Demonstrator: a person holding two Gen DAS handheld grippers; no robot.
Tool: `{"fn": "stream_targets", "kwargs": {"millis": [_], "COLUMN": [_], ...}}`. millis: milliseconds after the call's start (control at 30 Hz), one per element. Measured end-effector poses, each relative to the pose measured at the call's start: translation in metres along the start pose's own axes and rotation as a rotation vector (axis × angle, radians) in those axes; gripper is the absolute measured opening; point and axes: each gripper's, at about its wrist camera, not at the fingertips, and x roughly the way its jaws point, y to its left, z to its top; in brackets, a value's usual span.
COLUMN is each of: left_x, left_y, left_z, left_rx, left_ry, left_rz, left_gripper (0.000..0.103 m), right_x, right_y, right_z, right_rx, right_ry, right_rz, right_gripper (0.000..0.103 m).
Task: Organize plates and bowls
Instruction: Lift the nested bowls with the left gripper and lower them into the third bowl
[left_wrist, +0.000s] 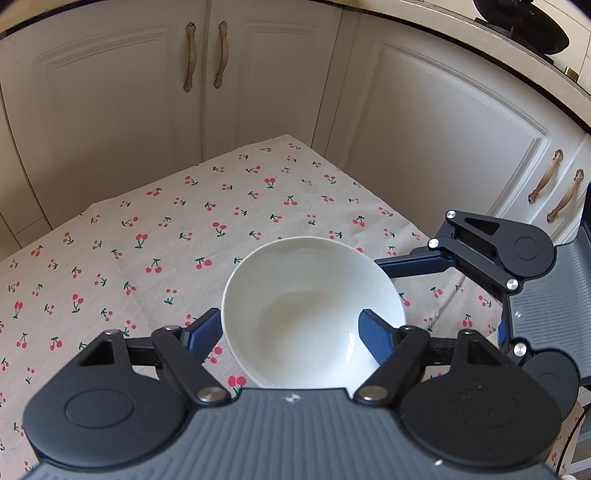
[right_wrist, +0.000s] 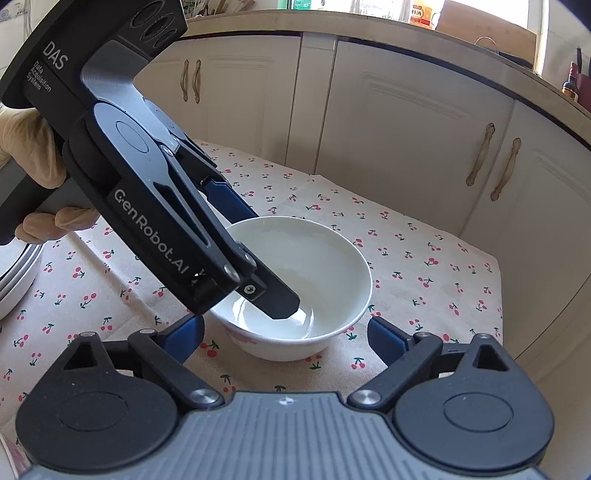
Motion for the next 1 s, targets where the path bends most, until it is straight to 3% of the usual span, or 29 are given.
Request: {"fn": "stream_targets", "kwargs": {"millis": [233, 1000], "left_x": [0.0030, -0.0065], "left_y": [-0.0005, -0.0092], "left_z": [0.0016, -0.0043], "left_rx": [0.003, 0.014], "left_ry": [0.000, -0.002], "left_rz": [-0.007, -0.025], "left_gripper": [0.077, 0.077], "right_x": [0.0013, -0.0028], "right_y": [-0.0018, 0.0013], "right_z": [0.0013, 0.0020], "right_rx": [0.009, 0.023], "right_ry": [-0.002, 0.023], "right_rz": [0.007, 0.006], "right_gripper": [0.090, 0.090]}}
